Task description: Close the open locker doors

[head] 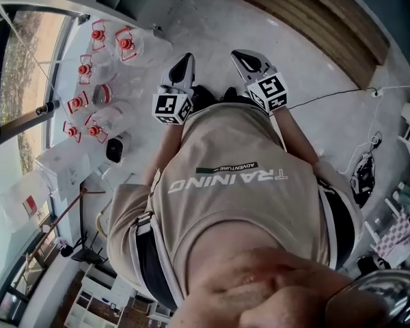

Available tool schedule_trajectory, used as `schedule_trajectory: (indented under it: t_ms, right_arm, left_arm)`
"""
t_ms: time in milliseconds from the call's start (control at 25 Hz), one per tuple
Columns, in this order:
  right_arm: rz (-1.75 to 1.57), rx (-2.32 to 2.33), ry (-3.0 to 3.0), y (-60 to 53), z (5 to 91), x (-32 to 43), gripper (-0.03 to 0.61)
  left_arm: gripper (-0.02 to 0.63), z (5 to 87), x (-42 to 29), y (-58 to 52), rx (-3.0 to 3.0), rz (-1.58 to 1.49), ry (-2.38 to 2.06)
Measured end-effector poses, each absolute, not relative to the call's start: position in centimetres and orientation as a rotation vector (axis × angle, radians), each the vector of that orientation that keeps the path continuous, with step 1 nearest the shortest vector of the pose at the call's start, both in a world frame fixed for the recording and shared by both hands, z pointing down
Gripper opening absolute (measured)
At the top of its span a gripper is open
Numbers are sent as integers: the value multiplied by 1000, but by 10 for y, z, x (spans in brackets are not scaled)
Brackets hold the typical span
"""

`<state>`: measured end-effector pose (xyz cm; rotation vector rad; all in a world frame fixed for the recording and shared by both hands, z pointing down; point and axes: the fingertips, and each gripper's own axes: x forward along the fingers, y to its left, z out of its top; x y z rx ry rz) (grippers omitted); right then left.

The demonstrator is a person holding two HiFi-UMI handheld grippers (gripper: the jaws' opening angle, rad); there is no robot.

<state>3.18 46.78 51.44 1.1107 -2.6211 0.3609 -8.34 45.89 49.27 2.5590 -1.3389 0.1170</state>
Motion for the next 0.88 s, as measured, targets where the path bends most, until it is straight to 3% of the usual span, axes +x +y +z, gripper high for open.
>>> schedule_trajectory:
  t_ms: [320,880]
  right_arm:
    - [485,1085,-2606,449,536,32,14]
    - [410,1094,-2602,338,511,8,14]
  left_arm:
    - [5,496,-74,425,2563,138,-1289]
    - [5,500,-92,298,2607,99,-1210]
